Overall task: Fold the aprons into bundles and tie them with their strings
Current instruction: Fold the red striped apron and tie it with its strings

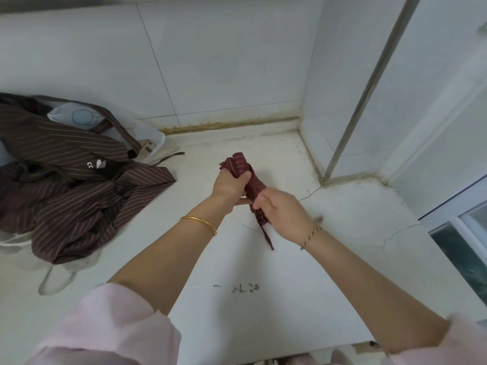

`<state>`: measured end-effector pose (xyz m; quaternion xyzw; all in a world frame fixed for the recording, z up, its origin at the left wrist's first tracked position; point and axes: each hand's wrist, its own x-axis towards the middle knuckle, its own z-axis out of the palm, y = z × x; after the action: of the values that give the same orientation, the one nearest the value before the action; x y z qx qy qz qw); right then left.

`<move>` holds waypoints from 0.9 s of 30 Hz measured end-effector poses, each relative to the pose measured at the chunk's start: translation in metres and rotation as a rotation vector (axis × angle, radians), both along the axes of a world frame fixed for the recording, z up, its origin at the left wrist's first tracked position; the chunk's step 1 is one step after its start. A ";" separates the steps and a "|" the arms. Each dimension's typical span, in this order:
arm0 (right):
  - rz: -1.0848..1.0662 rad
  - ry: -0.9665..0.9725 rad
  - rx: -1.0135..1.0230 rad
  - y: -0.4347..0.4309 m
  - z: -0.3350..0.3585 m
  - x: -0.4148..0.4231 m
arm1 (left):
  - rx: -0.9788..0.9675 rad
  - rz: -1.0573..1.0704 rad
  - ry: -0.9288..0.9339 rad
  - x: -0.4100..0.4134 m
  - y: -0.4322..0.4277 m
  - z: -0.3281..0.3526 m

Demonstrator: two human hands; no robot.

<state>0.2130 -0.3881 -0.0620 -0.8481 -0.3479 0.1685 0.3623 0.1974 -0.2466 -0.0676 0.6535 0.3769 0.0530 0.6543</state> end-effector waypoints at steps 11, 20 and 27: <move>-0.308 0.925 0.310 -0.023 -0.059 0.000 | -0.231 -0.171 -0.080 0.010 0.003 0.021; -0.254 1.116 0.390 -0.038 -0.031 0.065 | -0.119 -0.445 0.020 0.009 -0.004 0.018; -0.266 1.028 0.270 -0.039 -0.037 0.056 | 0.321 -0.596 0.178 0.005 -0.003 0.013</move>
<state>0.2686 -0.4267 -0.0994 -0.6393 -0.0344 0.4677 0.6094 0.2027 -0.2500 -0.0545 0.8314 0.2118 -0.1392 0.4946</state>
